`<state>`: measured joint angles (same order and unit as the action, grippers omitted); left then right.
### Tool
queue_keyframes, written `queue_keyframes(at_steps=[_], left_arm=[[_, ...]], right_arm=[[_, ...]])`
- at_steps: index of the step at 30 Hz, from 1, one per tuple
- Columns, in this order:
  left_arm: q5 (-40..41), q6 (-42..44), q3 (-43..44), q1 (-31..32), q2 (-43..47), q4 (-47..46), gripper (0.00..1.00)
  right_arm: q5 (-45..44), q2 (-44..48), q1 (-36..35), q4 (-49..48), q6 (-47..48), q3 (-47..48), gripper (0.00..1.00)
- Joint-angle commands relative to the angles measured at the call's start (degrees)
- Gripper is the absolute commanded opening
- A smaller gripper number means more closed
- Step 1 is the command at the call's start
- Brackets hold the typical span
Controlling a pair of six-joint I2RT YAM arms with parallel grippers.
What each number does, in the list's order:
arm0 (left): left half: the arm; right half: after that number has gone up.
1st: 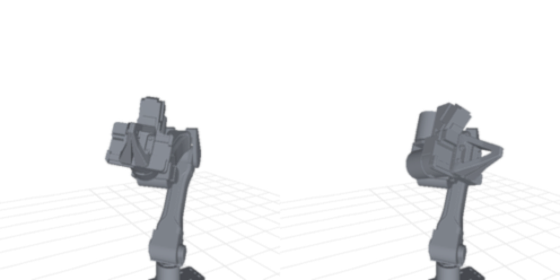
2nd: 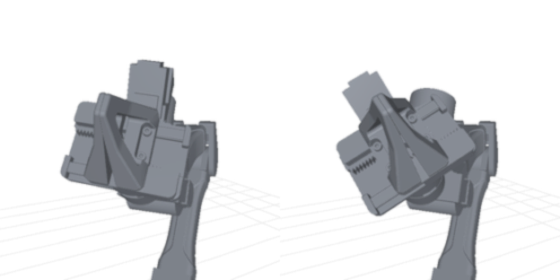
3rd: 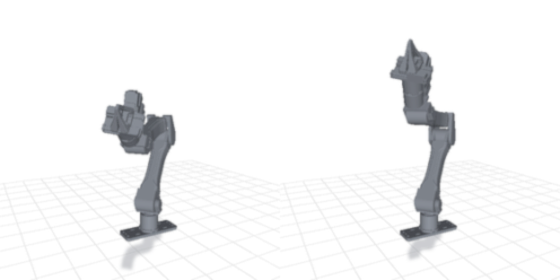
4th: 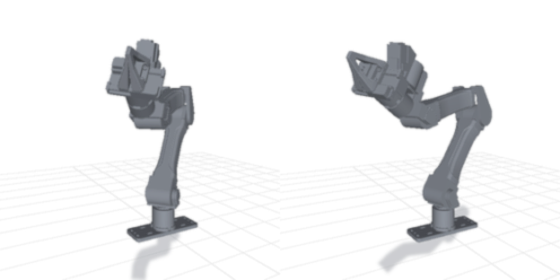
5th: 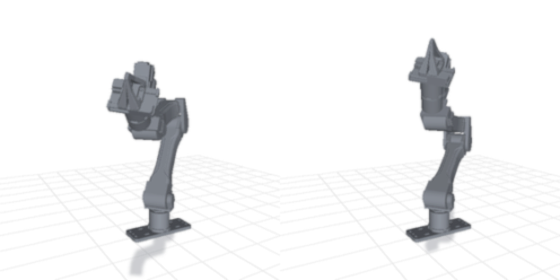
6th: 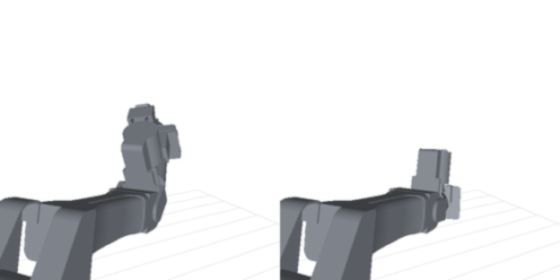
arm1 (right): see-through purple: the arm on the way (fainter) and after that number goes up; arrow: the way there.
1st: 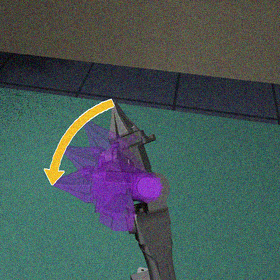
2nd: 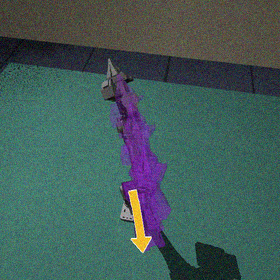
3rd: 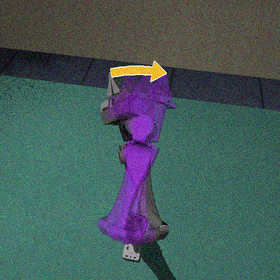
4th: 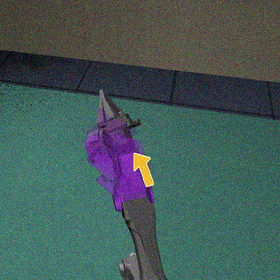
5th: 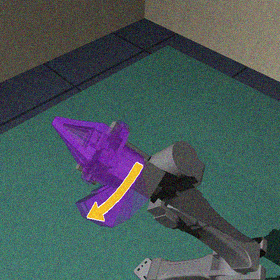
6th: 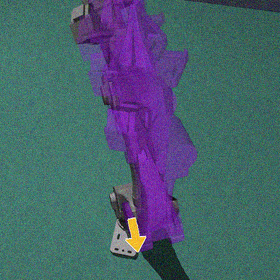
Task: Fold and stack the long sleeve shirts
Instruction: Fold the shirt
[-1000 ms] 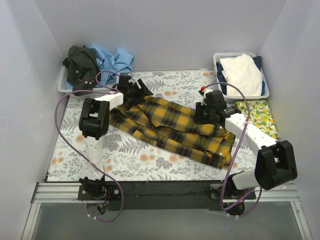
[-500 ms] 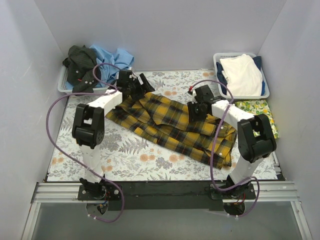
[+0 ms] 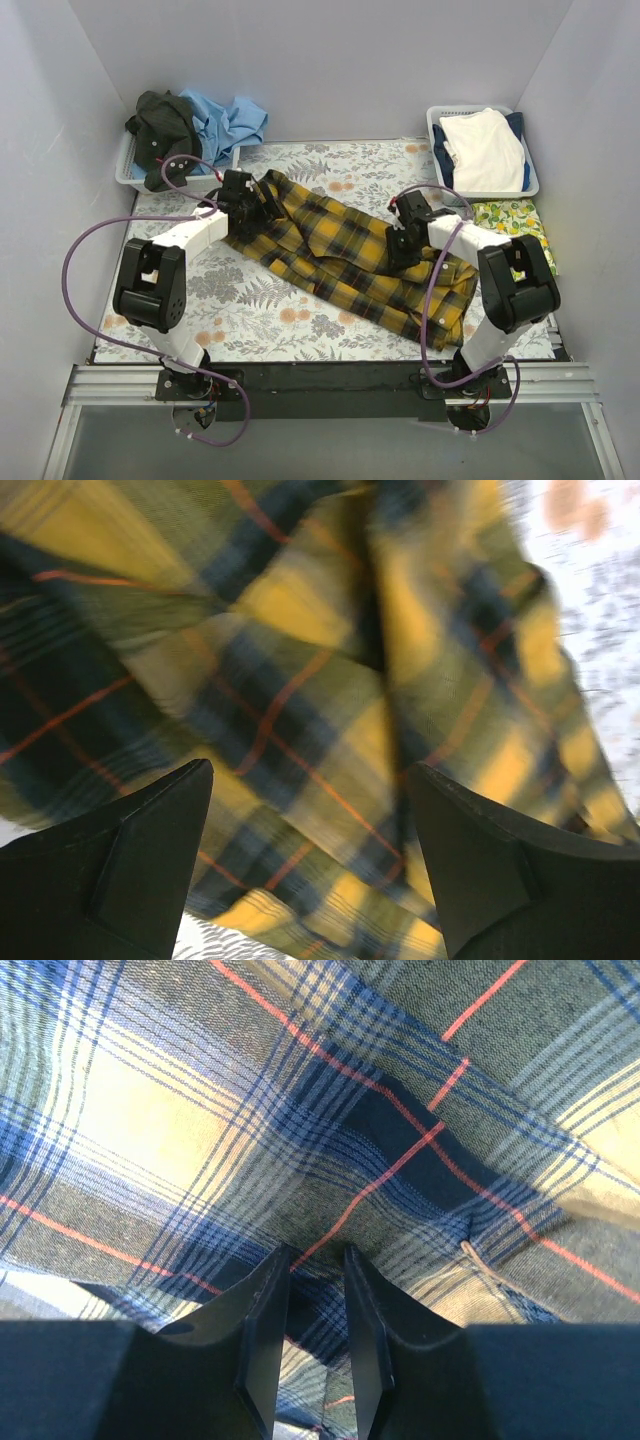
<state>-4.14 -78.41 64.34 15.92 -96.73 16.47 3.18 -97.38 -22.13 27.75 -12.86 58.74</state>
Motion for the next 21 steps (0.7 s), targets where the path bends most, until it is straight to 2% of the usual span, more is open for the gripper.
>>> queue_keyframes(at_steps=[1, 4, 9, 10, 13, 21], left_arm=[[3.4, 0.5, -0.6, 0.0, -0.3, 2.0, 0.79], [6.1, 0.8, 0.4, 0.0, -1.7, 2.5, 0.79], [3.7, 1.4, 3.9, 0.2, -9.0, 1.8, 0.78], [-0.5, 2.2, 4.7, 0.4, -10.7, 0.9, 0.77], [-5.2, 3.6, 9.3, 0.9, -17.9, -0.7, 0.75], [-13.6, 2.3, 17.5, 3.9, -28.9, -9.7, 0.74]], right_arm=[[2.4, 4.2, 0.2, 5.2, -4.9, -7.5, 0.36], [2.0, 4.5, 0.1, 5.4, -5.5, -10.3, 0.36], [3.1, 7.5, 0.2, 5.2, -6.9, -13.6, 0.36], [3.1, 8.0, 0.1, 5.3, -7.3, -13.9, 0.36], [3.5, 9.6, 0.2, 6.0, -7.6, -14.5, 0.36], [3.5, 13.8, 0.1, 7.8, -8.2, -15.5, 0.36]])
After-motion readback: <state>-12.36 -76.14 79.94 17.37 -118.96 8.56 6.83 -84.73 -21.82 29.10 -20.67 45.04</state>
